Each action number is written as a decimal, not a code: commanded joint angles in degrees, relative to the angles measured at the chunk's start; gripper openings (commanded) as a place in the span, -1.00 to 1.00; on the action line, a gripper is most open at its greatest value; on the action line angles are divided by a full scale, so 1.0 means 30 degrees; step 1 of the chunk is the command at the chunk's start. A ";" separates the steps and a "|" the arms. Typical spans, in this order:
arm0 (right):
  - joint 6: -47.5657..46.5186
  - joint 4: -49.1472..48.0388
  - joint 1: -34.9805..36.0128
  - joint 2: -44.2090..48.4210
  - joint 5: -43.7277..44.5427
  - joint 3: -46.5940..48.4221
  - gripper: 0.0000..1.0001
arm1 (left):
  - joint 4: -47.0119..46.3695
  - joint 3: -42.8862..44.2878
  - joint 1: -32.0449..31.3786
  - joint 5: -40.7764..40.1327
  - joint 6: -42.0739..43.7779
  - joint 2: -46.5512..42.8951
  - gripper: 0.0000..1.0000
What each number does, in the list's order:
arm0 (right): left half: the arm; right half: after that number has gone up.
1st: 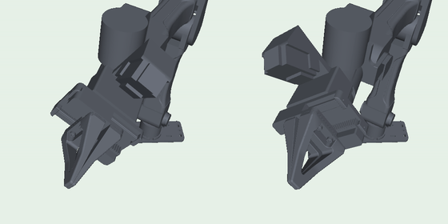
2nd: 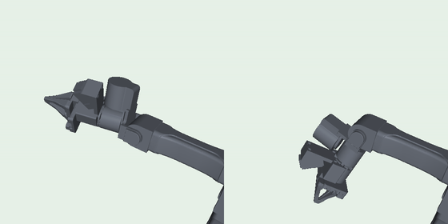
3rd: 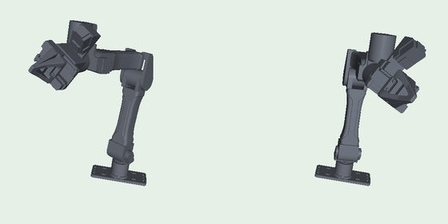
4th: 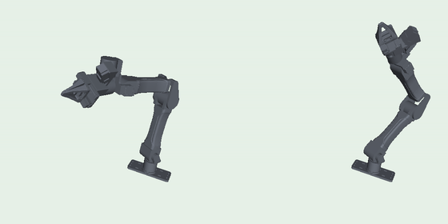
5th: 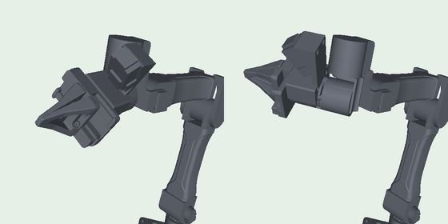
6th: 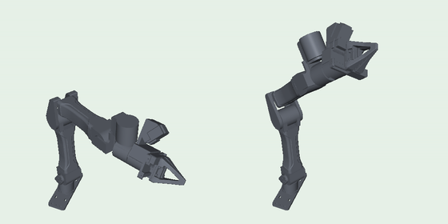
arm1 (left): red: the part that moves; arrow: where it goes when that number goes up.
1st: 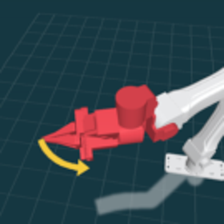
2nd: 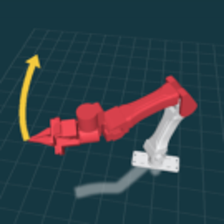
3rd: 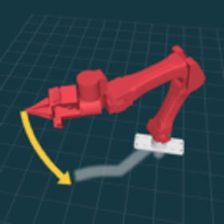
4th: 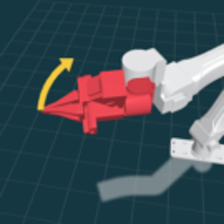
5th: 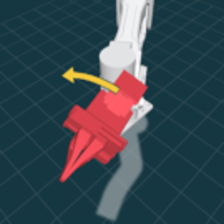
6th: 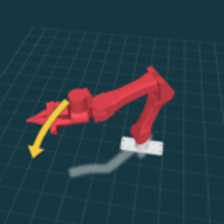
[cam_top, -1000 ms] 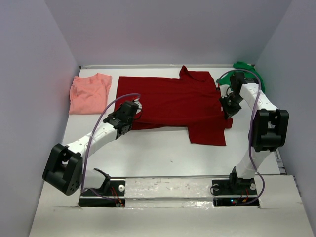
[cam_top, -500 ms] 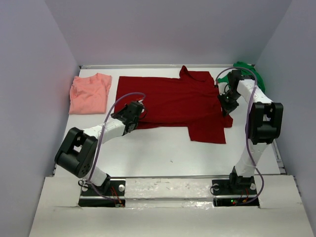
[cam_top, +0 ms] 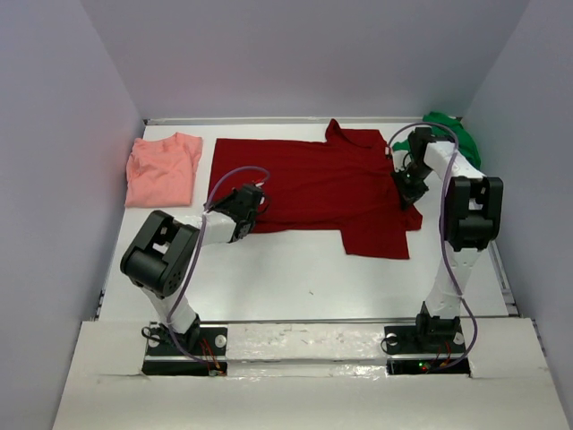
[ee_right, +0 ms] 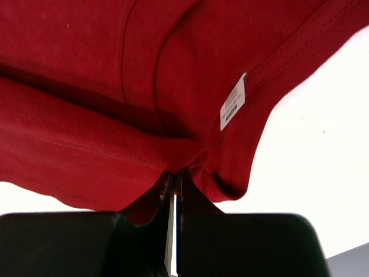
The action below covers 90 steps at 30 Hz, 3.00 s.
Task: Fold and stack the t-shirts
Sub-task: Fold the tshirt
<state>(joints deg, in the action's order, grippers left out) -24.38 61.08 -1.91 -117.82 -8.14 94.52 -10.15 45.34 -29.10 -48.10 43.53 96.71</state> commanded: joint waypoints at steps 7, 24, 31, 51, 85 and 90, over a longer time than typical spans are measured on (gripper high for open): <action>0.0070 -0.0437 -0.0183 -0.0716 0.0545 0.1598 -1.00 | -0.2416 0.0237 0.0706 -0.0959 0.1046 0.1485 -1.00; 0.0276 -0.0936 -0.0183 -0.1800 0.1278 0.1950 -1.00 | -0.3061 0.0003 0.0853 -0.1194 0.1194 0.2392 -1.00; 0.0276 -0.0995 -0.0183 -0.1831 0.1103 0.2067 -0.66 | -0.3207 0.0237 0.0824 -0.1487 0.1282 0.2452 -1.00; 0.0071 -0.1316 -0.0183 0.0248 0.1308 0.1425 0.99 | -0.3412 0.1409 0.0795 -0.3829 0.3241 -0.1090 0.32; -0.5554 0.2667 0.1426 0.7252 -0.2589 -0.6956 0.54 | 0.8248 0.1207 0.5539 0.7067 -0.6131 -0.9997 0.68; -0.6109 0.2931 0.2510 0.6082 -0.2968 -0.6810 0.51 | 0.8043 0.0620 0.6623 0.6658 -0.5984 -1.0554 0.69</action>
<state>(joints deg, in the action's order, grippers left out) -39.72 67.53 3.60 -97.60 -15.14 74.02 14.44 48.23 -10.98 -27.83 26.13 67.59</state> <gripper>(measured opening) 0.762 0.841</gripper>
